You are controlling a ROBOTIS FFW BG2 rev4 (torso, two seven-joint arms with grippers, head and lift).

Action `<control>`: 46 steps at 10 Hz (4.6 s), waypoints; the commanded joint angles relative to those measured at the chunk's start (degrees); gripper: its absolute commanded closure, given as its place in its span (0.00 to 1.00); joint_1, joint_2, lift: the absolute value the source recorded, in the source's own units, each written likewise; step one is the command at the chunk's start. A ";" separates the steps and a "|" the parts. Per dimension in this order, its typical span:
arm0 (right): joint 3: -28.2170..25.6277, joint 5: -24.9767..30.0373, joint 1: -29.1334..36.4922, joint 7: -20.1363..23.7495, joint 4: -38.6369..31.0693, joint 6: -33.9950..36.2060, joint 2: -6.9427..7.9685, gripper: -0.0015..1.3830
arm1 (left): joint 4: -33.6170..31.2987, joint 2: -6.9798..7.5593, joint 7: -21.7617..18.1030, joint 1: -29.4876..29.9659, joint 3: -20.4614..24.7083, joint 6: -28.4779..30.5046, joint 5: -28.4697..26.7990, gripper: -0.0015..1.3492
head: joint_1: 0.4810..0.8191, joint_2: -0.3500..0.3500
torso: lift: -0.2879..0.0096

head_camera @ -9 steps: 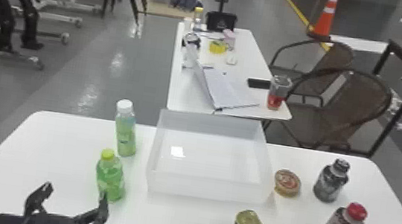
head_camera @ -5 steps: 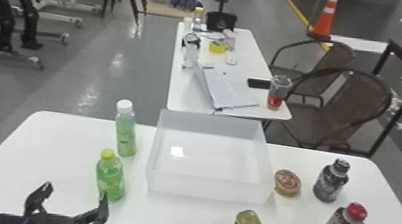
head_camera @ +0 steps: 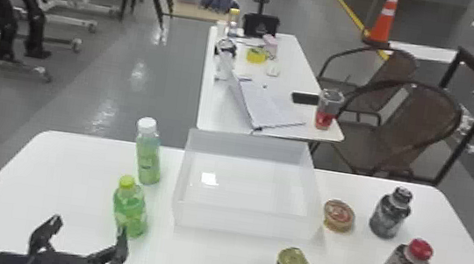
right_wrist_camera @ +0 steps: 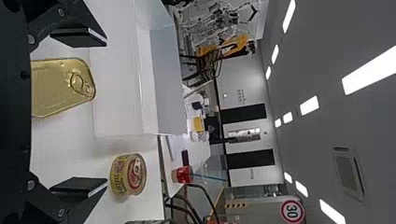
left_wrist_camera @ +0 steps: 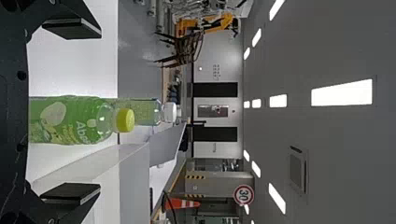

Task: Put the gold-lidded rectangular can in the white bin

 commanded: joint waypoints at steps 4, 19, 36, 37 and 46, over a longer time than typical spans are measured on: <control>-0.43 -2.29 -0.81 0.02 4.12 2.33 -0.09 0.17 | 0.00 -0.25 0.00 0.03 0.00 -0.14 -0.25 0.11 | 0.20 0.50 | 0.63; -2.89 8.17 -18.30 28.23 18.97 17.44 -3.34 0.61 | 1.76 -0.69 -1.76 -1.64 0.00 -1.28 -0.25 0.11 | 0.20 0.50 | 0.63; -1.39 5.53 -30.34 26.74 7.99 29.48 -2.55 0.77 | 2.46 -0.77 -1.76 -2.95 -0.97 -0.23 -0.07 0.11 | 0.20 0.50 | 0.63; -1.39 5.79 -32.28 26.65 10.97 28.87 -2.29 0.77 | 2.55 -0.77 -1.76 -3.04 -1.05 -0.23 0.02 0.11 | 0.20 0.50 | 0.63; 2.39 2.54 -49.15 24.72 33.74 23.60 -1.49 0.77 | 3.34 0.81 -1.76 -4.10 -2.28 0.30 1.16 0.11 | 0.20 0.50 | 0.63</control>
